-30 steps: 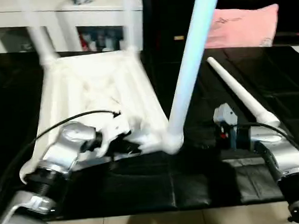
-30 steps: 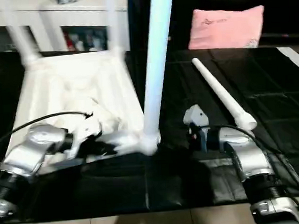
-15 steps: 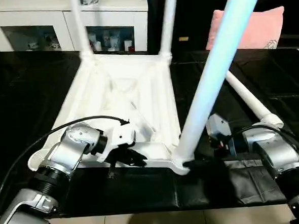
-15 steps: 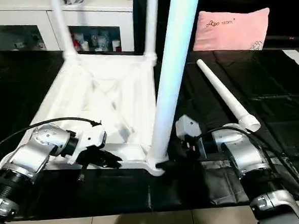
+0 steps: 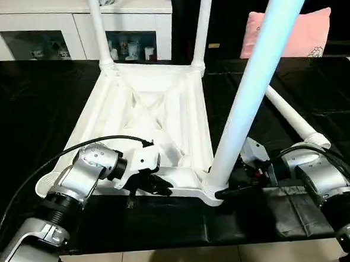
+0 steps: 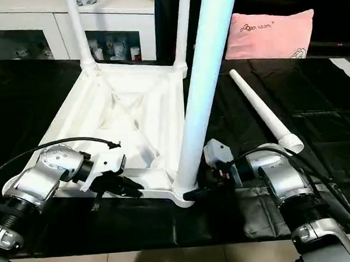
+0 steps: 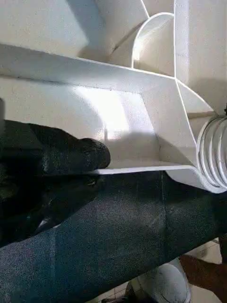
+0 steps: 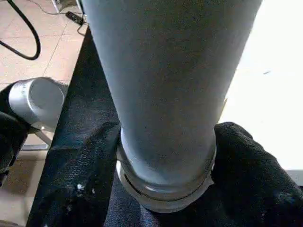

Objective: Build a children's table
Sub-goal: Rotate leg to tighten

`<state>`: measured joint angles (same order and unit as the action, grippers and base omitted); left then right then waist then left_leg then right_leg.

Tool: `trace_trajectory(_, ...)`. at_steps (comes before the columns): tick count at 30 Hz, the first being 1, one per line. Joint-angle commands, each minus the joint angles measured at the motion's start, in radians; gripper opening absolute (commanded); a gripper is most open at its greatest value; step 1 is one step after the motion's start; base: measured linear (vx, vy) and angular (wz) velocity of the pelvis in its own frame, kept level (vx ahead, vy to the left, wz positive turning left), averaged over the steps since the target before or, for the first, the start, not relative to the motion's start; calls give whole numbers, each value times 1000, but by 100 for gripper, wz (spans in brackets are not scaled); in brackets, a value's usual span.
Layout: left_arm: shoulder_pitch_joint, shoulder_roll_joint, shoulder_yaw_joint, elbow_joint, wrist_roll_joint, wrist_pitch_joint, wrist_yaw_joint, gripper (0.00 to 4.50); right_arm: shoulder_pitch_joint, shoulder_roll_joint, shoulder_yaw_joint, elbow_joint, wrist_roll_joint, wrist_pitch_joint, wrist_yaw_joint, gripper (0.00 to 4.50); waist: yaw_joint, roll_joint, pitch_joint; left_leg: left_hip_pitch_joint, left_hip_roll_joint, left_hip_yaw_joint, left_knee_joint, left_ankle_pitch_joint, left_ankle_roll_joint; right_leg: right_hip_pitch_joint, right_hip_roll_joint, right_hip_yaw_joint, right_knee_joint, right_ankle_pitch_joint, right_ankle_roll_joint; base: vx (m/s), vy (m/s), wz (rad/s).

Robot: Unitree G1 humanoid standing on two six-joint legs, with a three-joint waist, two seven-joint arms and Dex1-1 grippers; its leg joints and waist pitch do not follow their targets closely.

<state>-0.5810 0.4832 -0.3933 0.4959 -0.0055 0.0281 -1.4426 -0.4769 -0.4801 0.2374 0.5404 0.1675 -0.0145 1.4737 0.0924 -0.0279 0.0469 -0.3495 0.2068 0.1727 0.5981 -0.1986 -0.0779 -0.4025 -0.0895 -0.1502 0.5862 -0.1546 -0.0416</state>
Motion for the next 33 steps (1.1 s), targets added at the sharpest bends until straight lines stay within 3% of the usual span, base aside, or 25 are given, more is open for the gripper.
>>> trace_trajectory(1, -23, -10, -22, -9, 3, -23, -35, 0, -21, 1, 6, 10, -3, -15, 13, 274, -4, 5, -68, 3, 39, -5, -68, -172, 57, 62, -69, 71, -64, -285, -164, 0, 0, 0)
trace_trajectory(6, -21, -16, -10, 3, 0, -11, -10, 0, -1, 15, -15, -15, 32, 19, 4, 270, -4, 3, -67, 3, 38, -4, -68, -179, 57, 63, -69, 70, -67, -306, -159, 0, 0, 0)
trace_trajectory(8, -18, -32, 10, 3, -6, 29, 37, 0, 15, 50, -61, -46, 90, 103, -51, 270, -3, 4, -66, 3, 39, -4, -68, -178, 57, 62, -69, 71, -68, -309, -157, 0, 0, 0)
trace_trajectory(12, -14, -71, 55, -23, -25, 126, 138, 0, 53, 92, -83, -100, 112, 186, -149, 268, -8, 1, -65, 4, 39, -6, -69, -183, 44, 60, -70, 70, -68, -343, -144, 0, 0, 0)
trace_trajectory(15, -6, -109, 93, -61, -43, 205, 227, 0, 74, 146, -102, -118, 101, 234, -282, 266, -16, -4, -62, 1, 33, -9, -68, -199, 28, 59, -74, 66, -80, -422, -112, 0, 0, 0)
trace_trajectory(19, 3, -198, 144, -129, -27, 359, 423, 0, 47, 286, -146, -73, 48, 288, -579, 264, -53, -9, -61, -6, 22, -9, -63, -198, 19, 58, -72, 61, -91, -490, -76, 0, 0, 0)
trace_trajectory(22, 5, -264, 160, -161, -4, 452, 534, 0, 24, 369, -152, -57, 7, 330, -744, 264, -73, -7, -62, -6, 21, -10, -61, -179, 20, 55, -69, 57, -92, -488, -72, 0, 0, 0)
trace_trajectory(28, -7, -360, 175, -189, 7, 538, 670, 0, -30, 472, -149, -7, -61, 376, -965, 264, -83, 0, -64, -7, 26, -11, -64, -168, 41, 54, -65, 61, -85, -408, -98, 0, 0, 0)
trace_trajectory(31, -1, -365, 162, -217, 10, 561, 680, 0, -39, 487, -160, -8, -53, 372, -977, 264, -81, 2, -65, -5, 26, -10, -64, -176, 45, 55, -67, 64, -84, -384, -105, 0, 0, 0)
trace_trajectory(33, 5, -359, 154, -227, 18, 560, 673, 0, -33, 488, -166, -24, -52, 370, -969, 320, -83, 2, -64, -7, 26, -10, -66, -173, 50, 57, -66, 65, -82, -359, -111, 0, 0, 0)
